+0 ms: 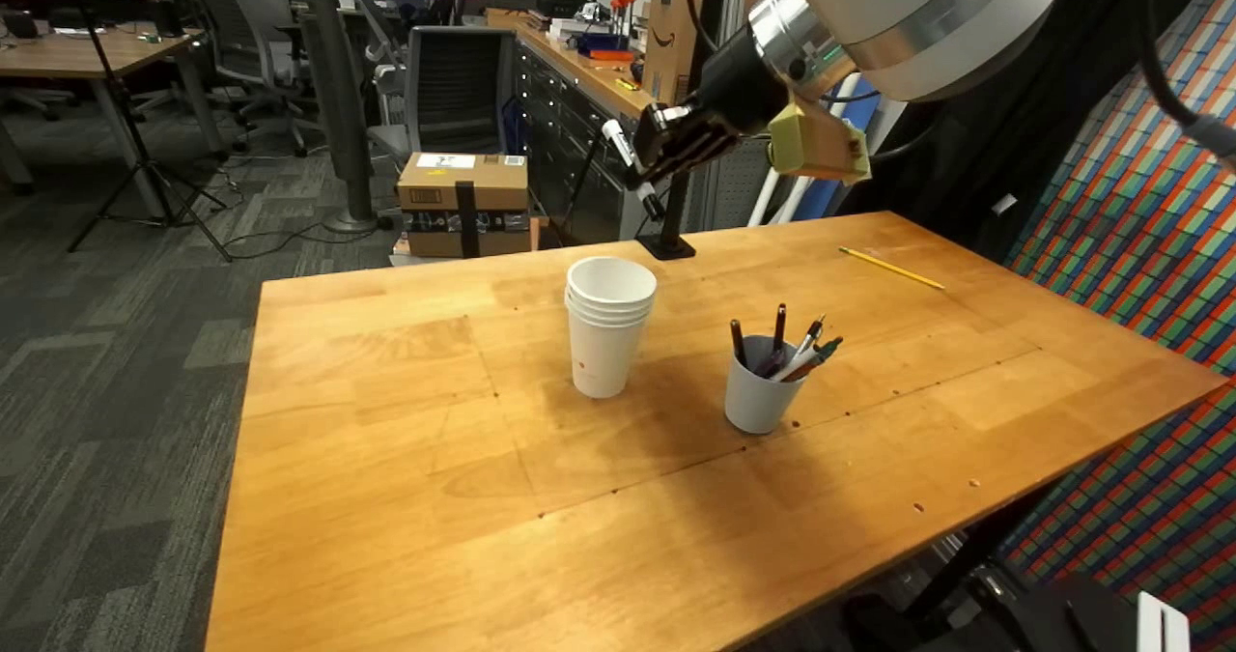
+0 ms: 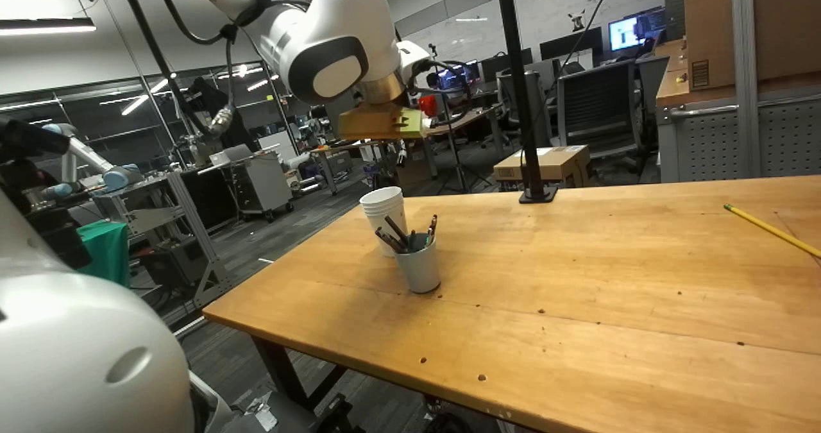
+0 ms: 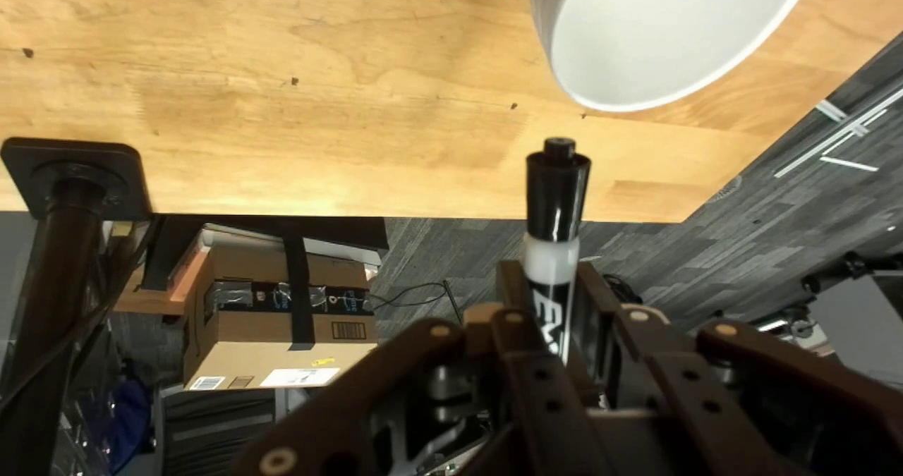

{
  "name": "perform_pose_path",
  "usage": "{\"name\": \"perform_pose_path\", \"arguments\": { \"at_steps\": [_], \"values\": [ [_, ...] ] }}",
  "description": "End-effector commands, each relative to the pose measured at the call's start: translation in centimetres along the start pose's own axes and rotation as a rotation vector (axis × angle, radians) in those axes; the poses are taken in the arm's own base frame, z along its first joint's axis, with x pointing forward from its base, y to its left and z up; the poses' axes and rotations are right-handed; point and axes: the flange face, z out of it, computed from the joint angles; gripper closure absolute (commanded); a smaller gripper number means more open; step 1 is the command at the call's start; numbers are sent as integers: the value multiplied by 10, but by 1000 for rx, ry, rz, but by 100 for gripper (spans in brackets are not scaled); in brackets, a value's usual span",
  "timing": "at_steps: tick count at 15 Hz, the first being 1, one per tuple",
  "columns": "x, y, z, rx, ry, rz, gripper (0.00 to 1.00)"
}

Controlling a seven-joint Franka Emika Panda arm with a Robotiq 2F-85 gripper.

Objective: Pick up the white cups and put them in the other white cups. Pick up the marker pen and put it in the stacked white cups.

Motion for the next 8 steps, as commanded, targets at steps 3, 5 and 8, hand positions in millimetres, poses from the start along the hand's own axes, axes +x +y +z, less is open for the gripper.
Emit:
{"name": "perform_pose_path", "arguments": {
  "at_steps": [3,5,8],
  "values": [
    [-19,-29,-10,-32,57,-6,93],
    [-25,-37,-8,-42,60,-9,93],
    [-32,-45,-6,-52,61,-14,93]
  ]
}}
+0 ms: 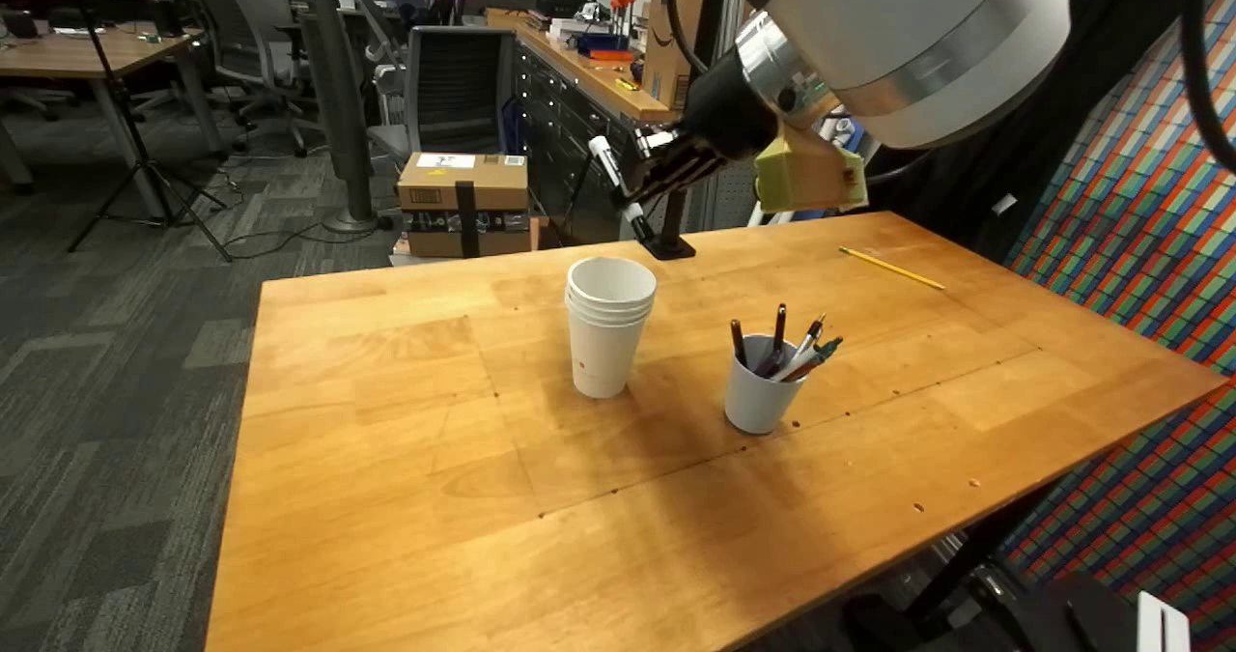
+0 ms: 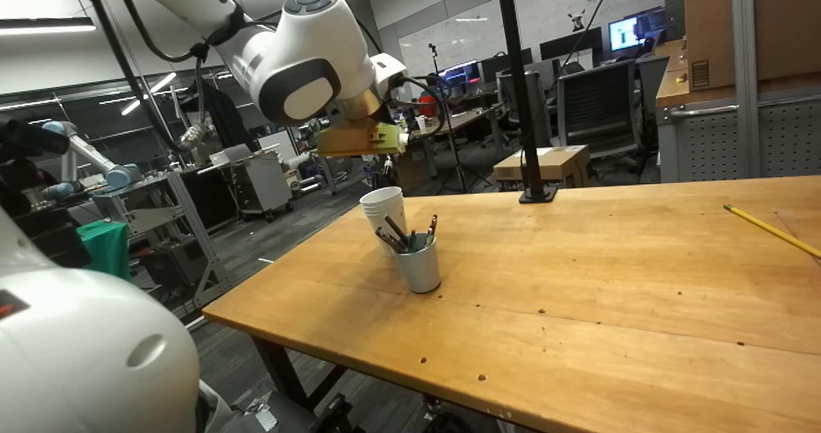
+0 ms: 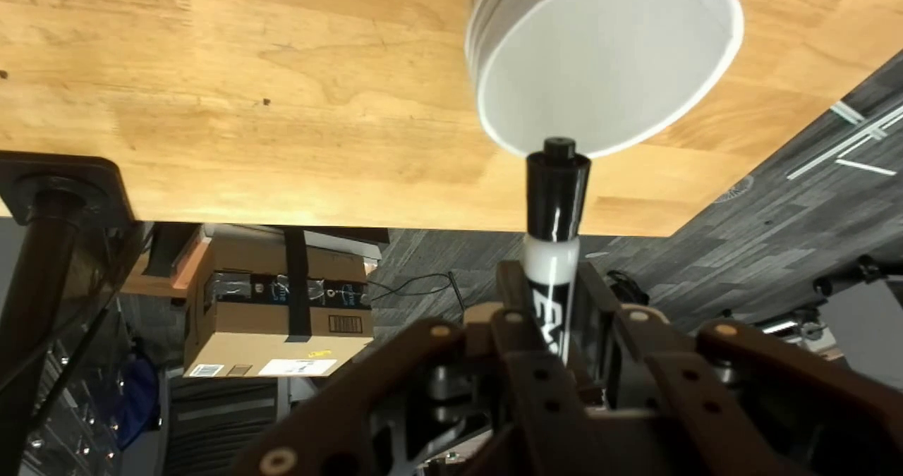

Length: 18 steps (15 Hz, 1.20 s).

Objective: Pick up the white cups and put them in the other white cups. Pick up the marker pen and put it in the stacked white cups.

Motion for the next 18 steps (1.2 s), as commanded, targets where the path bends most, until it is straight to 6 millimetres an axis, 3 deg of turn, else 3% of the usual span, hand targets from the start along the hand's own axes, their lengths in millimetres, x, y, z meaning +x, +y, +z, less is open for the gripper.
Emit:
{"name": "perform_pose_path", "arguments": {
  "at_steps": [1,12,13,15,18],
  "values": [
    [-8,-13,-10,-22,34,8,93],
    [-12,-49,3,-17,58,27,92],
    [-13,-49,5,-17,56,28,55],
    [-13,-49,6,-23,59,29,48],
    [-13,-44,8,-32,61,37,25]
  ]
}}
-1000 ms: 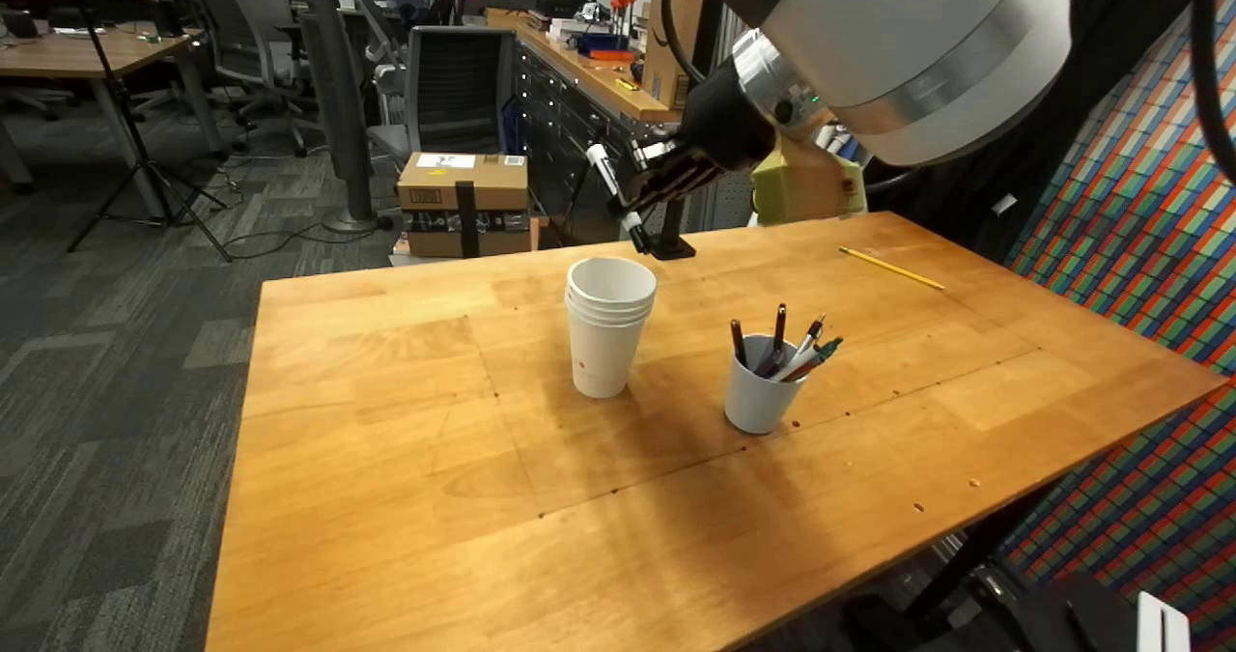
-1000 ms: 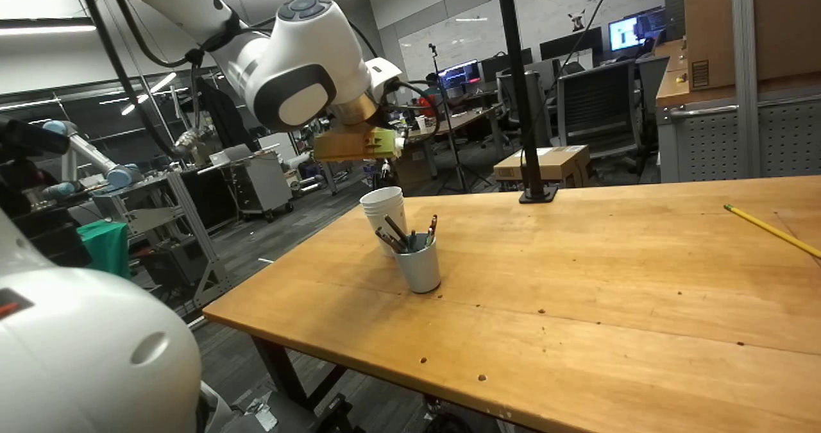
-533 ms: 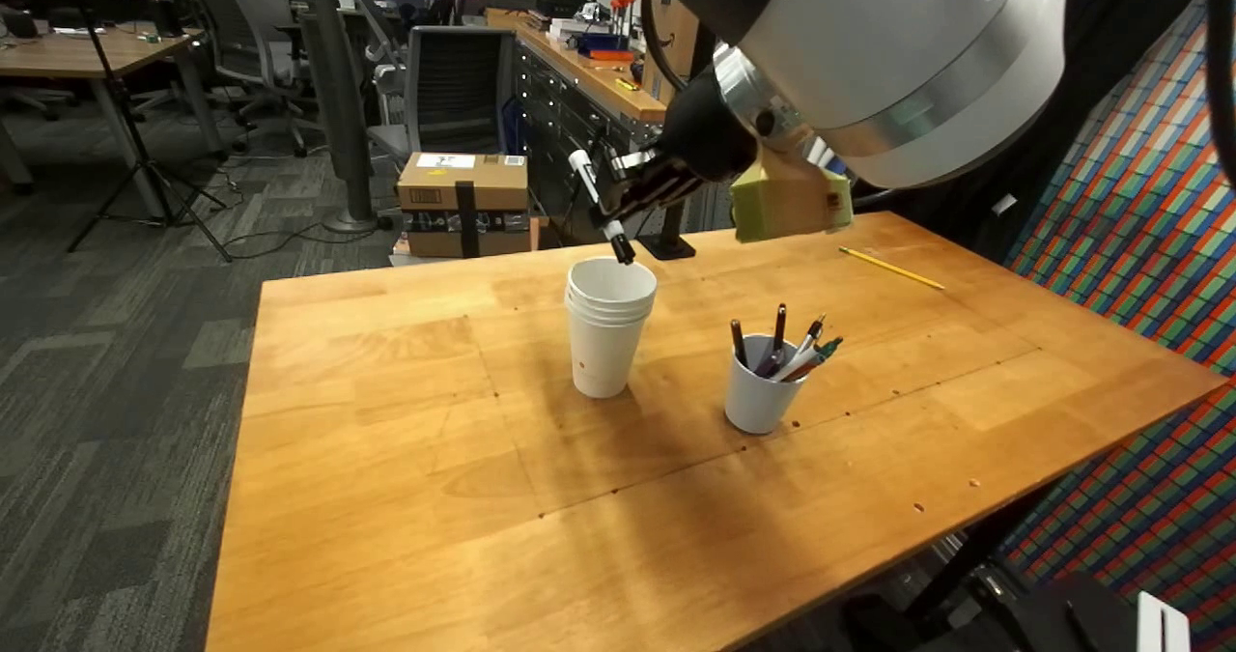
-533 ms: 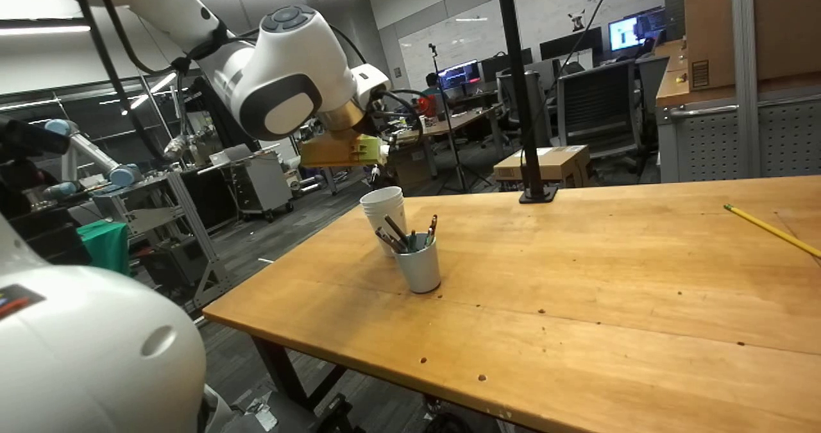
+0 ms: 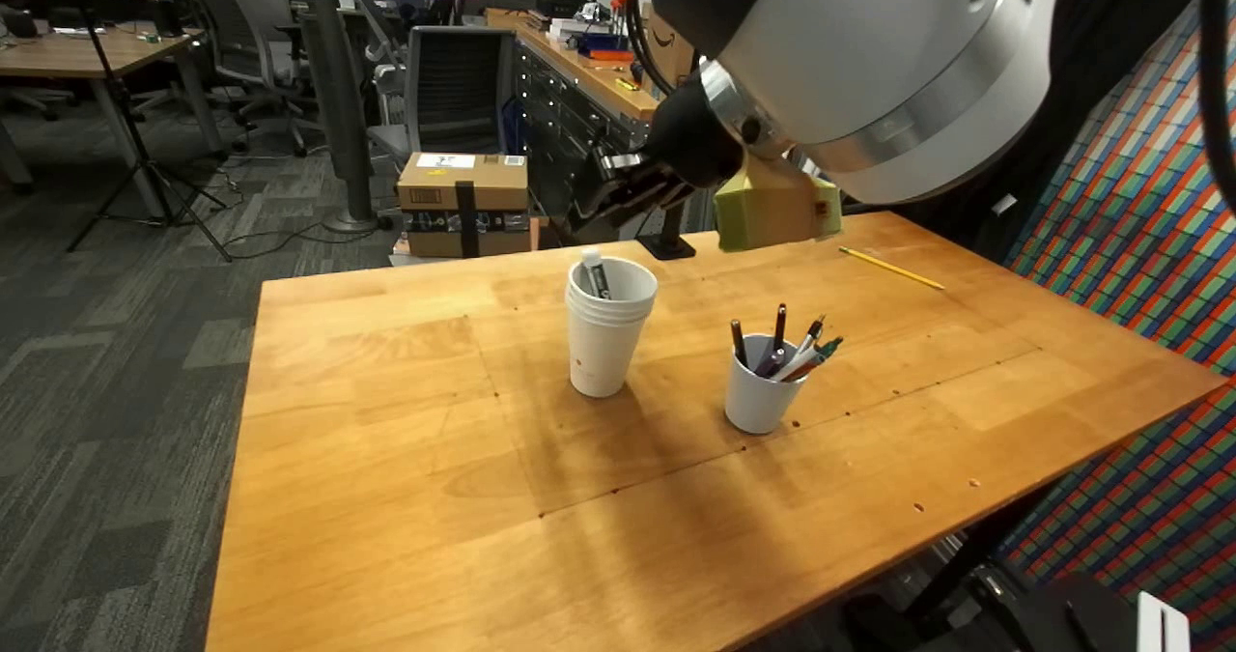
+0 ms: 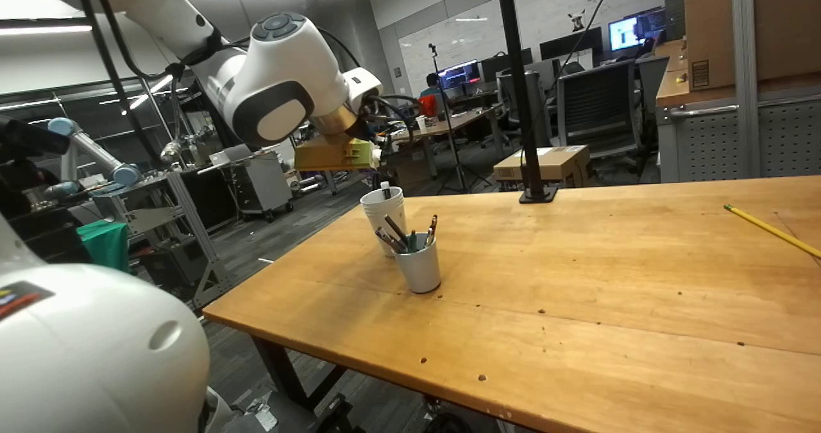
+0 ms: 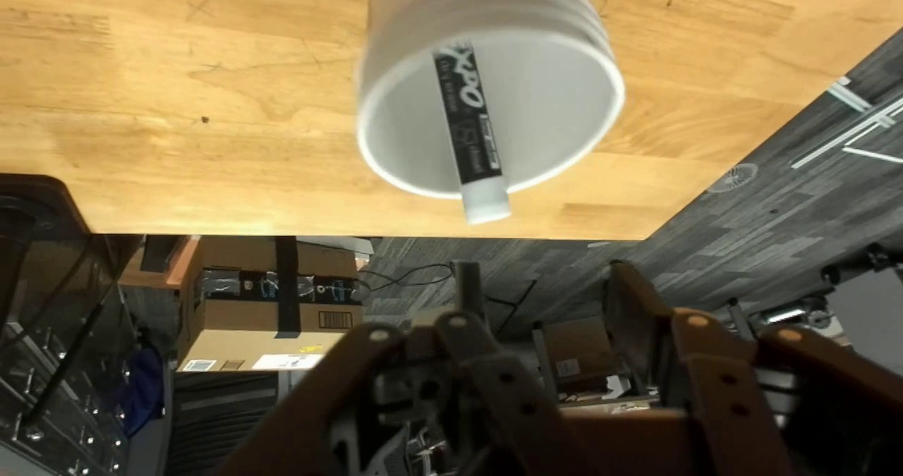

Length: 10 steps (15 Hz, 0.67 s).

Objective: Pick up the white cups and put them in the other white cups. Pick up the marker pen and put it in the stacked white cups.

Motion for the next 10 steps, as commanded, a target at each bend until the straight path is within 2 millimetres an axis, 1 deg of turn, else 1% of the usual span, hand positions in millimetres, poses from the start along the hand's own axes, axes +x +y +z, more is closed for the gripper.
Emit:
{"name": "perform_pose_path", "arguments": {
  "at_steps": [1,3,4,6,7,10],
  "values": [
    [4,0,-1,-23,33,28,16],
    [3,3,0,-27,31,29,3],
    [2,5,1,-32,27,27,0],
    [-1,18,-1,-46,11,38,0],
    [-3,10,3,-22,-1,20,0],
    [-5,19,3,-36,-4,35,0]
  ]
}}
